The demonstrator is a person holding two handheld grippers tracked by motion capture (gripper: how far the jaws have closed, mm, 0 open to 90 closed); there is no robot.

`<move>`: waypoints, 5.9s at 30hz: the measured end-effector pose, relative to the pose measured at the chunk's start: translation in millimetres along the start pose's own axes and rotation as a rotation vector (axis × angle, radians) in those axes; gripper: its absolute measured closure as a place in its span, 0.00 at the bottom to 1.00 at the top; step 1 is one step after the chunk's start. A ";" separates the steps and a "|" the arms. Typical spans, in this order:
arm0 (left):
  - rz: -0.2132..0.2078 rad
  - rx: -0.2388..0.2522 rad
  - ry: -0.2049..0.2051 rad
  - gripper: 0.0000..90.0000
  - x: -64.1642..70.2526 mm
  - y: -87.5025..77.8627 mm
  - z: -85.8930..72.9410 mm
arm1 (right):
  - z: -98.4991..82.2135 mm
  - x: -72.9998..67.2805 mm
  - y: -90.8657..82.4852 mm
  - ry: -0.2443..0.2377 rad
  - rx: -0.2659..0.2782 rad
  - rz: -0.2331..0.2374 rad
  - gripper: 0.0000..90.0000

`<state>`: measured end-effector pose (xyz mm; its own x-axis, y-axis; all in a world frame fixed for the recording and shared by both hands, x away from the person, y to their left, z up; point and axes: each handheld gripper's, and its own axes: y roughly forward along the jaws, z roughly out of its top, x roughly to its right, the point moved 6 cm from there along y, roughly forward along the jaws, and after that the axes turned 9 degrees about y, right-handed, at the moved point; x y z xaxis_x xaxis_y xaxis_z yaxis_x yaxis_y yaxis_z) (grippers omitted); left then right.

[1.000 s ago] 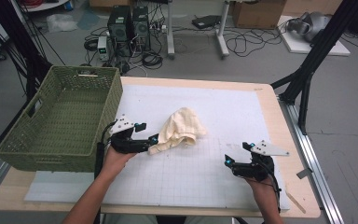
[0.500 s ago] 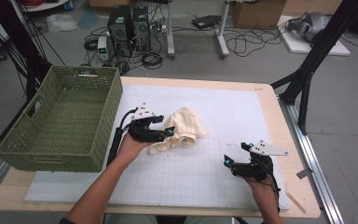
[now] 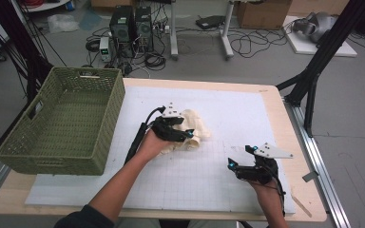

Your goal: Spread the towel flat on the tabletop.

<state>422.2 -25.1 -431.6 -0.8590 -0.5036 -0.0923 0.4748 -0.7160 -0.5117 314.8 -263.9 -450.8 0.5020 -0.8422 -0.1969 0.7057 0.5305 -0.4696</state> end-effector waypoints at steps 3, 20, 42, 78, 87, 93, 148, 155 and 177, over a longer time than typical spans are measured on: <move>-0.013 -0.027 0.002 0.45 4.0 12.3 -3.7 | -0.2 0.2 0.1 -0.002 -0.002 -0.001 0.15; -0.116 0.066 -0.077 0.97 -1.2 1.6 -0.5 | -0.1 0.3 0.5 0.009 0.000 0.008 0.15; -0.001 -0.085 -0.023 0.80 -1.4 22.0 -18.2 | -0.3 -3.0 4.4 0.007 -0.017 0.028 0.14; 0.158 0.223 -0.427 0.96 -70.7 -54.3 -46.3 | 36.4 -34.2 138.0 -0.054 -0.129 0.067 0.85; 0.176 0.225 -0.457 0.96 -73.7 -59.0 -56.8 | 29.6 -35.2 114.7 -0.011 -0.212 0.106 0.97; 0.178 0.226 -0.471 0.96 -73.9 -59.9 -62.0 | 16.9 -28.2 82.4 -0.029 -0.232 0.083 0.97; 0.165 0.151 -0.226 0.44 -34.7 -84.7 -81.7 | 20.3 -105.3 118.2 -0.019 -0.177 0.165 0.86; 0.158 0.146 -0.221 0.45 -33.0 -81.8 -81.7 | 35.0 -86.9 103.1 0.029 -0.144 0.177 0.90; 0.155 0.152 -0.224 0.46 -33.1 -83.7 -81.6 | 10.9 -109.5 136.0 -0.125 -0.253 0.074 0.97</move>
<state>395.3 91.0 -455.4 -0.7183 -0.6946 0.0396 0.6348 -0.6776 -0.3714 361.1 -98.5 -483.7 0.6159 -0.7756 -0.1385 0.5257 0.5355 -0.6610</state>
